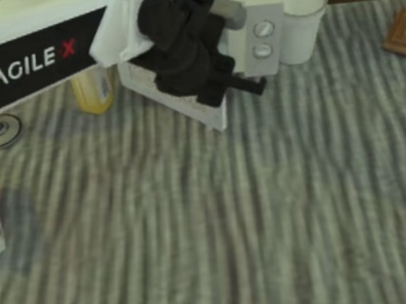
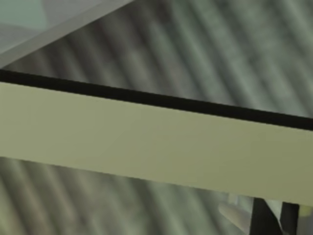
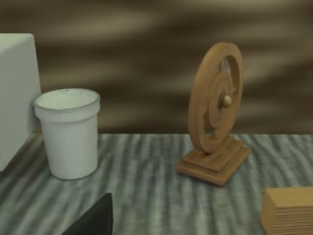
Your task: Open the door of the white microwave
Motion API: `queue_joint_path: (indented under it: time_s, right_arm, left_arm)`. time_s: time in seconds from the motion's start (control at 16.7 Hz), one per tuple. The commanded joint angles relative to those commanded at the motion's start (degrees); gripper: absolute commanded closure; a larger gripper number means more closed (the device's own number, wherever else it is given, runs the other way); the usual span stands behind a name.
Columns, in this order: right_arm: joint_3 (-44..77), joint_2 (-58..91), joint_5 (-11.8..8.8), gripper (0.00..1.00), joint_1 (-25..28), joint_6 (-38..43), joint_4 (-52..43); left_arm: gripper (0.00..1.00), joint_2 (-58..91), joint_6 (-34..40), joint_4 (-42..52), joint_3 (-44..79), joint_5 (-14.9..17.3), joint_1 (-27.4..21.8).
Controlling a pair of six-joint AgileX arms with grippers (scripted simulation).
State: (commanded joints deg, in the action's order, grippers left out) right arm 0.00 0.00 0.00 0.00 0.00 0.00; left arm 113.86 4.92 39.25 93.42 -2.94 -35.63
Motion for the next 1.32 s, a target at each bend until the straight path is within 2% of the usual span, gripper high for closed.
queue_joint_path:
  time_s: [0.9, 1.08, 1.32]
  right_arm:
    - [0.0, 0.0, 0.0, 0.0, 0.0, 0.0, 0.0]
    - [0.0, 0.0, 0.0, 0.0, 0.0, 0.0, 0.0]
    - [0.0, 0.0, 0.0, 0.0, 0.0, 0.0, 0.0]
  left_arm:
    - [1.0, 0.0, 0.0, 0.0, 0.0, 0.0, 0.0]
    - [1.0, -0.31, -0.66, -0.22, -0.87, 0.76, -0.07]
    - [1.0, -3.36, -5.78, -1.43, -4.63, 3.44, 1.6]
